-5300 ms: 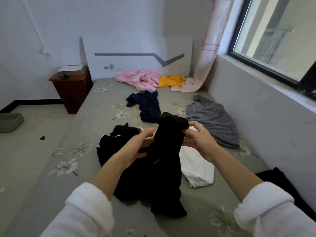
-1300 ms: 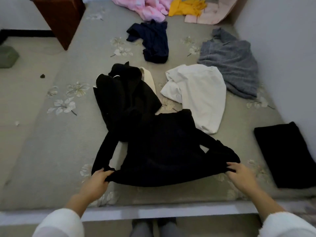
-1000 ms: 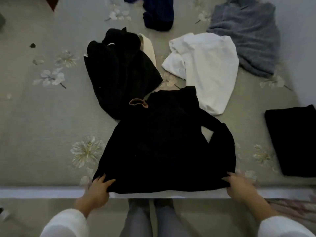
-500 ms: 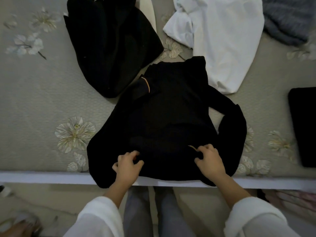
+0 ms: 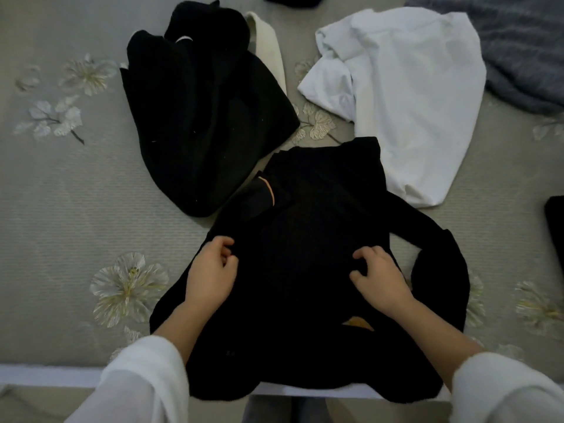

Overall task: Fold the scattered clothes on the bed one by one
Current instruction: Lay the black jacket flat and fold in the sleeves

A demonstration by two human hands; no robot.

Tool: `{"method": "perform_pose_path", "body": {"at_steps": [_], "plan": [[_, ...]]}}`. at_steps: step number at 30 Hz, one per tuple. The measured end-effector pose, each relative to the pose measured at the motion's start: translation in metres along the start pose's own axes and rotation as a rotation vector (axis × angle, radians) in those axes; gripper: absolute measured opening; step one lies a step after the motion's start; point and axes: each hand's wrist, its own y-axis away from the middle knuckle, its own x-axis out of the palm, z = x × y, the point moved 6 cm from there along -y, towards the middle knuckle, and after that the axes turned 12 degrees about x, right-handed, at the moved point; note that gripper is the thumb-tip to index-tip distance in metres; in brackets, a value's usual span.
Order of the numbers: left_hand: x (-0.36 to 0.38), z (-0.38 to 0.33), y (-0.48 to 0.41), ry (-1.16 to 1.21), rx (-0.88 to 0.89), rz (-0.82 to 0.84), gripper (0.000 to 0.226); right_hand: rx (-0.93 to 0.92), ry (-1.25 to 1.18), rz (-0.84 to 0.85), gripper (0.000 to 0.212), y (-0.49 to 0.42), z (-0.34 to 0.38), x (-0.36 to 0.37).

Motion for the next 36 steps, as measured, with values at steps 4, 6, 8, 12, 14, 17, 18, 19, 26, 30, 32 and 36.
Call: {"method": "perform_pose_path", "body": {"at_steps": [4, 6, 8, 12, 14, 17, 18, 19, 26, 30, 32, 36], "plan": [[0.021, -0.039, -0.061, -0.342, 0.541, 0.058, 0.05, -0.104, -0.038, -0.072, 0.04, -0.04, 0.047, 0.002], [0.044, -0.048, -0.081, -0.599, 0.746, 0.238, 0.056, -0.16, -0.026, -0.12, 0.042, -0.056, 0.065, 0.001], [0.062, -0.039, -0.101, -0.754, 0.719, 0.412, 0.056, -0.193, 0.014, -0.142, 0.047, -0.069, 0.077, 0.001], [0.039, -0.029, -0.139, -0.718, 0.596, 0.22, 0.058, -0.191, 0.143, -0.19, 0.058, -0.088, 0.086, 0.001], [0.019, -0.011, -0.156, -0.682, 0.526, 0.216, 0.057, -0.16, 0.176, -0.196, 0.063, -0.095, 0.091, 0.001], [-0.016, 0.003, -0.175, -0.686, 0.53, 0.141, 0.054, -0.076, 0.205, -0.191, 0.067, -0.105, 0.098, 0.0], [-0.024, 0.01, -0.18, -0.664, 0.5, 0.132, 0.053, -0.057, 0.222, -0.19, 0.068, -0.108, 0.1, -0.001], [-0.032, 0.018, -0.185, -0.617, 0.439, 0.135, 0.053, -0.043, 0.243, -0.189, 0.069, -0.111, 0.102, -0.001], [-0.045, 0.028, -0.198, -0.296, 0.066, 0.054, 0.057, -0.019, 0.226, -0.148, 0.07, -0.123, 0.107, -0.008], [-0.043, 0.012, -0.199, -0.311, 0.036, -0.044, 0.049, 0.062, -0.143, -0.411, 0.061, -0.131, 0.096, -0.053], [-0.045, 0.018, -0.203, -0.146, -0.036, -0.097, 0.046, 0.205, -0.336, -0.492, 0.06, -0.143, 0.078, -0.072], [-0.052, 0.028, -0.211, 0.196, -0.14, -0.204, 0.029, 0.34, -0.563, -0.494, 0.022, -0.169, 0.054, -0.093]]}}
